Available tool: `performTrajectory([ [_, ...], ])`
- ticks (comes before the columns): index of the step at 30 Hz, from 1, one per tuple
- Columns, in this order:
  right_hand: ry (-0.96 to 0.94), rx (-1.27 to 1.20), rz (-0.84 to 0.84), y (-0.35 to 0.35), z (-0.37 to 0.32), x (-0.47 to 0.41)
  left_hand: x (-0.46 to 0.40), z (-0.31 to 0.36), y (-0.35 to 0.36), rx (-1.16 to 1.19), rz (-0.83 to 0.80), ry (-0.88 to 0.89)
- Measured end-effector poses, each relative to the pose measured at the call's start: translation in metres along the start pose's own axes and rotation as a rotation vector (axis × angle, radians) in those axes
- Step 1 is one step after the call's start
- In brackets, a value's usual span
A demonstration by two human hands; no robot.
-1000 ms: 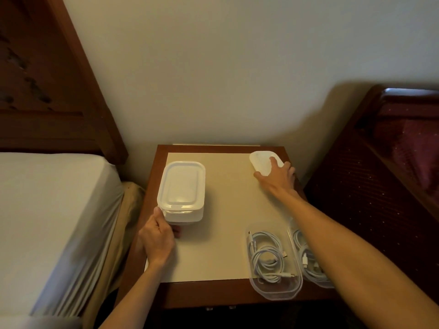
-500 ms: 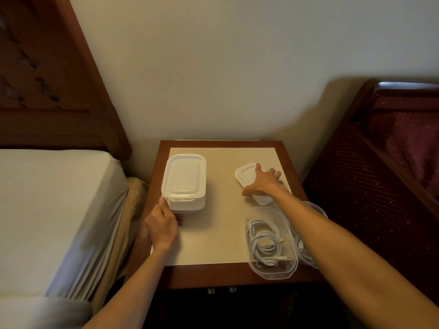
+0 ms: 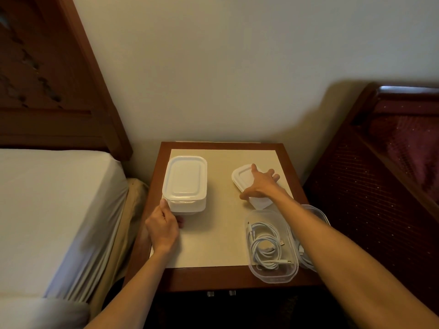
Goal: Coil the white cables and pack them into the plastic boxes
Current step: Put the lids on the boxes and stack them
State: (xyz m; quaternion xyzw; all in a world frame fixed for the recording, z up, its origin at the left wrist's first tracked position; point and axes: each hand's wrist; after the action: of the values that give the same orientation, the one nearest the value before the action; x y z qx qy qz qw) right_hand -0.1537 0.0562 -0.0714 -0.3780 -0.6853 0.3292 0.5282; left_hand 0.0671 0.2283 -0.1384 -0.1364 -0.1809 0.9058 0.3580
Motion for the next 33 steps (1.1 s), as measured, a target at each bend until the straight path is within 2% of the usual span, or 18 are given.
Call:
performTrajectory([
  [9, -0.072, 0.034, 0.086, 0.006, 0.002, 0.006, -0.001, -0.003, -0.001, -0.024, 0.007, 0.007],
  [12, -0.126, -0.028, 0.17, 0.003, -0.001, 0.012, -0.003, -0.004, -0.002, 0.006, -0.019, -0.008],
  [14, -0.173, -0.122, 0.296, -0.005, 0.0, 0.024, -0.004, 0.0, -0.006, 0.055, -0.064, -0.076],
  [16, -0.245, -0.26, 0.408, -0.014, 0.003, 0.045, 0.004, 0.002, -0.015, 0.14, -0.056, -0.229],
  [18, -0.289, -0.439, 0.482, -0.022, 0.01, 0.07, 0.027, 0.002, -0.025, 0.137, 0.089, -0.303],
  [19, -0.285, -0.518, 0.507, -0.024, 0.015, 0.083, 0.043, 0.005, -0.029, 0.089, 0.162, -0.254],
  [21, -0.244, -0.613, 0.541, -0.022, 0.027, 0.109, 0.083, 0.023, -0.03, 0.063, 0.179, -0.064],
  [24, -0.166, -0.723, 0.501, -0.012, 0.045, 0.142, 0.12, 0.053, -0.008, 0.11, -0.102, 0.091],
  [27, -0.177, -0.806, 0.314, 0.006, 0.054, 0.166, 0.121, 0.075, 0.021, 0.125, -0.413, -0.02],
  [30, -0.183, -0.69, 0.264, 0.031, 0.06, 0.172, 0.117, 0.086, 0.039, 0.054, -0.554, -0.044],
  [33, -0.151, -0.552, 0.314, 0.05, 0.064, 0.171, 0.12, 0.092, 0.047, -0.077, -0.609, 0.017],
])
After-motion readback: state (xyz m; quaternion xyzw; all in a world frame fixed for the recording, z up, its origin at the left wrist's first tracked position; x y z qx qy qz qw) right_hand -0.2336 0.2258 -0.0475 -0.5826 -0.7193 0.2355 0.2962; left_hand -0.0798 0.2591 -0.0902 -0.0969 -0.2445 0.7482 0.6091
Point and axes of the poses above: each hand's wrist, its own x-axis away from the middle knuckle, its own y-axis out of the palm, z = x × y, and after that the axes turned 6 degrees about -z, right-handed
